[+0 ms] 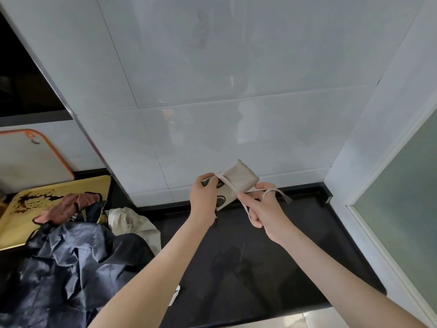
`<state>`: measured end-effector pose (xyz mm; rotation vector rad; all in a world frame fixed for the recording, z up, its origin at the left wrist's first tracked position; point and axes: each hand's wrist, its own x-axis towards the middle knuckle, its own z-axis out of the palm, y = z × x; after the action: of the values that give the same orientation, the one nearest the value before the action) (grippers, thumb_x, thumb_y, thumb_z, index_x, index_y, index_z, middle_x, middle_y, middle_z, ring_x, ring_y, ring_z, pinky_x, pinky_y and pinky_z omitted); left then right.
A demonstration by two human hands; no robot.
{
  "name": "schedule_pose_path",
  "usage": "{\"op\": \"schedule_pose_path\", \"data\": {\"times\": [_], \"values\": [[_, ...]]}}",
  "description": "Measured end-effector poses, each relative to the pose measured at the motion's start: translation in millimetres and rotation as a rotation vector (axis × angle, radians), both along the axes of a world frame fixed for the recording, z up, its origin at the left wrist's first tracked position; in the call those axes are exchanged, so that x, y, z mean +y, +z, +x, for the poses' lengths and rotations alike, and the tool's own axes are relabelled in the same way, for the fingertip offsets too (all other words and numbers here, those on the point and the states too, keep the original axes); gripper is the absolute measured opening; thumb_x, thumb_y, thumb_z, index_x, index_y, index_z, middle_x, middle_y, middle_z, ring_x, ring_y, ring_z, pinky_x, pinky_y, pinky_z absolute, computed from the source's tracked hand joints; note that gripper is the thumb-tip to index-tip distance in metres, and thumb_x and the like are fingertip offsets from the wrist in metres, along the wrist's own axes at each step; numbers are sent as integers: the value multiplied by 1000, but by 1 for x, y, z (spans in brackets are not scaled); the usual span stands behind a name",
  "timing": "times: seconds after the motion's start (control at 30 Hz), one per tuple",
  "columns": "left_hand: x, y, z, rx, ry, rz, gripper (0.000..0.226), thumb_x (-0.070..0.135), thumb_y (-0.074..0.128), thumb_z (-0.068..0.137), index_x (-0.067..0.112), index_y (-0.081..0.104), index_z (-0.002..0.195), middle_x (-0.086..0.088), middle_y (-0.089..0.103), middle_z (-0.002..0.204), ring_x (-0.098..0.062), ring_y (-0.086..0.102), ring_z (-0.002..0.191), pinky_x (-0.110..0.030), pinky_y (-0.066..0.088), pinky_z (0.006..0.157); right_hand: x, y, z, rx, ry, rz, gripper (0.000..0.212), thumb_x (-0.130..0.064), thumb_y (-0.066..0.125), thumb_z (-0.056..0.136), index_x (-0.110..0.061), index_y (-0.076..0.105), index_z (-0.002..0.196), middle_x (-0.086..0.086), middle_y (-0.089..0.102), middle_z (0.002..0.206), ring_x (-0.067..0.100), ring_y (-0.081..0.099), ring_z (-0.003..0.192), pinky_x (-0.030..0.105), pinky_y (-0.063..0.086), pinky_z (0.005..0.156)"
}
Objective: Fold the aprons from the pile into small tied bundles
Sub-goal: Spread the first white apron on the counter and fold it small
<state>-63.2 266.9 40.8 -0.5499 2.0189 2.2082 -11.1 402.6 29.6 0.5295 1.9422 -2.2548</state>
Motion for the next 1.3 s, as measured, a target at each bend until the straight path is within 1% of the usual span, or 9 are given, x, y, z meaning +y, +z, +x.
{"op": "schedule_pose_path", "data": {"times": [0.1,0.27,0.37,0.47,0.77,0.93,1.1,1.17,1.3], "values": [[-1,4,1,-99,27,136,13,22,58,90,15,64,99,-8,68,96,-23,62,80,-28,46,58,3,3,-1,19,138,-54,41,-32,68,86,-10,48,115,8,66,91,10,32,38,19,19,36],[-5,10,9,153,-139,-166,15,30,59,91,16,64,89,-6,66,81,-19,56,70,-30,42,59,7,10,-9,64,66,-121,58,-45,72,73,-14,48,116,3,56,77,14,42,48,23,31,39],[-4,14,17,262,-238,-341,18,31,59,93,15,62,85,-2,62,73,-13,53,64,-22,42,55,16,11,-16,57,37,-24,74,-47,77,67,-19,46,129,3,65,111,21,65,96,31,51,79],[-3,15,24,280,-272,-315,26,33,58,93,8,60,85,-6,58,71,-14,50,61,-16,39,47,24,17,-18,83,189,9,57,-49,73,72,-14,66,117,1,72,109,19,66,107,33,46,99],[-2,17,35,175,-270,-3,17,27,59,95,18,64,80,1,70,77,-16,62,71,-29,46,64,21,13,-11,199,74,-161,24,-16,61,93,-9,63,115,5,71,110,20,66,102,35,50,93],[-11,20,35,274,-474,-511,26,28,55,94,34,51,119,-2,61,82,-14,58,73,-22,48,65,26,14,-8,178,113,42,26,-21,64,92,-9,63,115,6,69,115,23,63,112,42,43,105],[-25,38,27,35,-628,-339,23,31,58,93,12,62,103,-5,65,93,-19,62,84,-36,53,77,26,28,-7,193,240,169,25,-26,67,89,-8,63,105,6,67,100,26,63,102,36,47,92],[-29,37,28,103,-719,-331,29,35,59,93,9,65,105,-4,67,91,-18,63,85,-32,48,77,24,35,-4,183,233,-14,23,-28,60,92,-13,63,109,0,65,96,19,61,94,29,47,80],[-29,37,36,153,-692,-141,22,23,56,96,14,58,116,-3,69,91,-17,65,82,-27,49,70,19,34,6,10,174,-711,66,-63,38,92,-9,74,104,17,65,120,31,64,107,41,50,92]]}}
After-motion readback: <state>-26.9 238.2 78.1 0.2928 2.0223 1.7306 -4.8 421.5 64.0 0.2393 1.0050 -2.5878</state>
